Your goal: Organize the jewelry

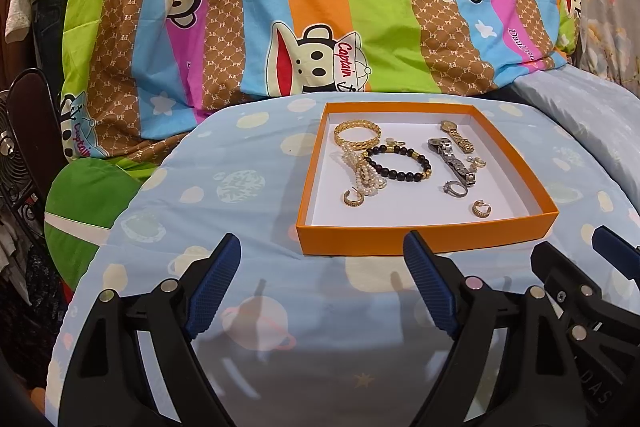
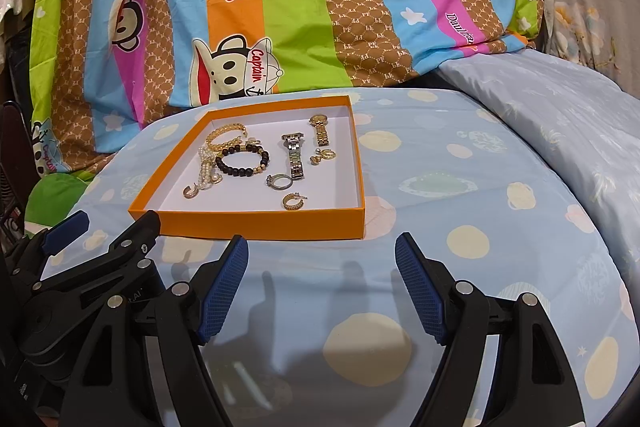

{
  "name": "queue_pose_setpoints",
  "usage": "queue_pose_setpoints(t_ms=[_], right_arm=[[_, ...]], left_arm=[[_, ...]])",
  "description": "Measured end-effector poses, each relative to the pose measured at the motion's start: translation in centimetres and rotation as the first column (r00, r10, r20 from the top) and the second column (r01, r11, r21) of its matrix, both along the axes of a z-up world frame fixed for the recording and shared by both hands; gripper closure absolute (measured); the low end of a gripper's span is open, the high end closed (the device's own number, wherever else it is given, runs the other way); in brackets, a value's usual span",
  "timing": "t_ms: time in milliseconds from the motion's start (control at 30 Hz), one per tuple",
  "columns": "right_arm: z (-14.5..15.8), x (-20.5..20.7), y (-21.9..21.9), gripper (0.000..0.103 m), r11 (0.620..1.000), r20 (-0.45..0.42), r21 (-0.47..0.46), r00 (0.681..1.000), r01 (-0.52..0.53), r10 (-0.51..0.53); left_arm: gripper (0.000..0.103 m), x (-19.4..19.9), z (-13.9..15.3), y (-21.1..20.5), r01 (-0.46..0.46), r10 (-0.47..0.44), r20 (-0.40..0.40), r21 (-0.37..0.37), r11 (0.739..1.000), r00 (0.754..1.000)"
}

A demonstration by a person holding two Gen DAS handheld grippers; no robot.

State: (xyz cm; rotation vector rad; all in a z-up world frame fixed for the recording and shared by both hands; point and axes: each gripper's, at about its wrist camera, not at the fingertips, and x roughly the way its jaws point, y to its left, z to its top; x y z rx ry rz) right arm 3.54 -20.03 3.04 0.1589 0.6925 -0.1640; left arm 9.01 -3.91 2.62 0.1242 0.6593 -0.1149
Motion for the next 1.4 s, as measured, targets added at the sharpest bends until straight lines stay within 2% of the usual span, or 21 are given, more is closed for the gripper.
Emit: queue_pose_setpoints(t_ms=[267,1400], right_arm=[[0.01,0.00,0.00,0.028,1.000,0.000,-0.001,1.000,0.000,0.000],[0.09,-0.11,-0.08,0.028,1.000,0.001,-0.009,1.000,-0.006,0.006]], left_arm=[[0.016,0.28,-0.07,0.57,-0.018,0.018,-0.004,0.003,1.000,1.000],[0.016,-0.26,0.39,0.82,-0.054,0.053,0.037,0.033,0.998,0.998]])
